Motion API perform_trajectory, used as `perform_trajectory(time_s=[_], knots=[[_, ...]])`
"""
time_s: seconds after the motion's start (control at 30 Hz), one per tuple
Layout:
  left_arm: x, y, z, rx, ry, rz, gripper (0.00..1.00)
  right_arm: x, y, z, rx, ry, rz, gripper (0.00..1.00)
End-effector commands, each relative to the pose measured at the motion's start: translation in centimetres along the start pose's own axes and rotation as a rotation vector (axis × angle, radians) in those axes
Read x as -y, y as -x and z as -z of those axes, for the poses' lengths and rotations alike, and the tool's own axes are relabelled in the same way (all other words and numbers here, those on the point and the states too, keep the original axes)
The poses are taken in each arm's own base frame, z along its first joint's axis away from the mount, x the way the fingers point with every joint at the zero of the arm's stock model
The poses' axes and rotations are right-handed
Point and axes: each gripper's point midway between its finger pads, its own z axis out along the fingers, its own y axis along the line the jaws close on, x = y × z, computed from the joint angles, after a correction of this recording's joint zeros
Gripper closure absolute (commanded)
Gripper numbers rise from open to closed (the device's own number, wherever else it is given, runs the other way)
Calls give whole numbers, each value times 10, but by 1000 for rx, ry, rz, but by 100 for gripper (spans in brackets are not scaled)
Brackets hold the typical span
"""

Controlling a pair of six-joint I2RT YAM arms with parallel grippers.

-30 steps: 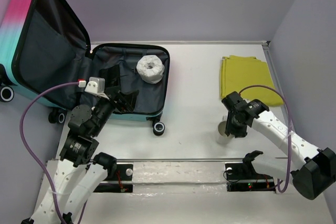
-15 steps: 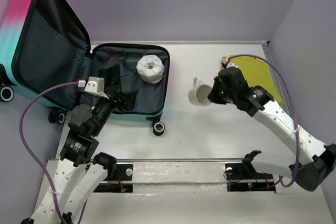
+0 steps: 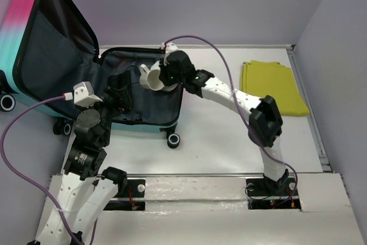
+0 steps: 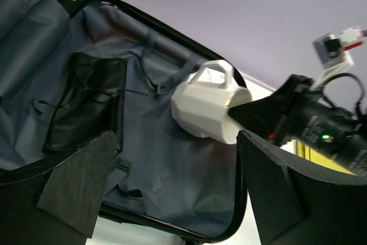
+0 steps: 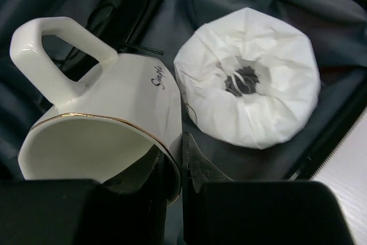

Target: Pack the luggage

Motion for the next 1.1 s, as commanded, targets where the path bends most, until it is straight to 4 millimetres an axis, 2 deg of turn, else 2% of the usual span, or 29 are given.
perform_trajectory(time_s=[0.0,0.03,0.07,0.1,0.13,0.17,0.2,0.23,0.27,0.3,0.37,0.43,0.5,0.53,0.57,0.6,0.63,0.67,0.7,0.77,0.8,0.83,0.87,0.9,0.93,0.97,1.0,1.03,1.07], knots=[[-10,29,3,95,87,60,1,-46,79,-18,268,79,108,93],[-10,28,2,91,86,54,1,-53,92,-20,303,78,128,93],[-8,27,1,86,78,52,1,-42,73,-45,274,29,138,93],[-8,26,0,82,77,48,1,-42,86,-47,308,11,153,93],[-7,25,0,79,74,45,1,-44,80,-55,301,-2,167,93],[-7,24,-1,74,73,44,1,-31,65,-72,284,-60,194,93],[-7,23,-2,68,75,43,1,-37,70,-75,306,-73,206,93],[-7,23,-3,66,77,41,1,-35,55,-84,284,-98,230,93],[-6,22,-3,61,77,39,1,-31,61,-86,316,-154,246,93],[-6,21,-4,58,77,38,1,-30,56,-90,323,-186,298,93],[-4,21,-5,56,68,35,1,-39,42,-103,361,-221,344,93],[-5,21,-5,57,70,33,1,-32,29,-106,355,-311,385,93],[-5,21,-4,57,70,33,1,-23,17,-108,342,-343,368,83],[-5,21,-4,57,67,34,1,-26,28,-99,366,-335,348,75],[-4,20,-4,56,62,34,1,-27,28,-95,367,-320,337,66],[-3,21,-4,55,56,34,1,-32,16,-97,343,-273,329,46],[-2,20,-4,55,54,33,1,-37,18,-92,341,-241,321,40],[-1,20,-4,53,48,33,1,-55,34,-76,367,-176,307,29],[-2,20,-3,53,48,35,1,-56,31,-71,357,-160,283,24],[-1,20,-3,52,43,34,1,-63,39,-55,345,-122,256,20],[0,19,-3,50,37,33,1,-72,63,-32,380,-82,219,17],[1,19,-2,51,30,31,1,-73,53,-25,347,-54,202,16],[2,20,-1,52,24,31,1,-72,57,-13,350,-50,183,16],[3,20,-1,53,13,26,1,-76,80,19,395,-27,134,15],[4,19,0,50,6,22,1,-72,80,31,394,-31,117,15],[6,17,0,43,-11,16,1,-53,55,34,340,-67,113,16],[9,18,1,45,-27,15,1,-36,75,63,381,-89,50,16],[12,17,2,41,-48,4,1,-7,39,63,307,-148,41,17],[20,14,3,24,-90,-4,1,21,32,73,299,-221,-3,25]])
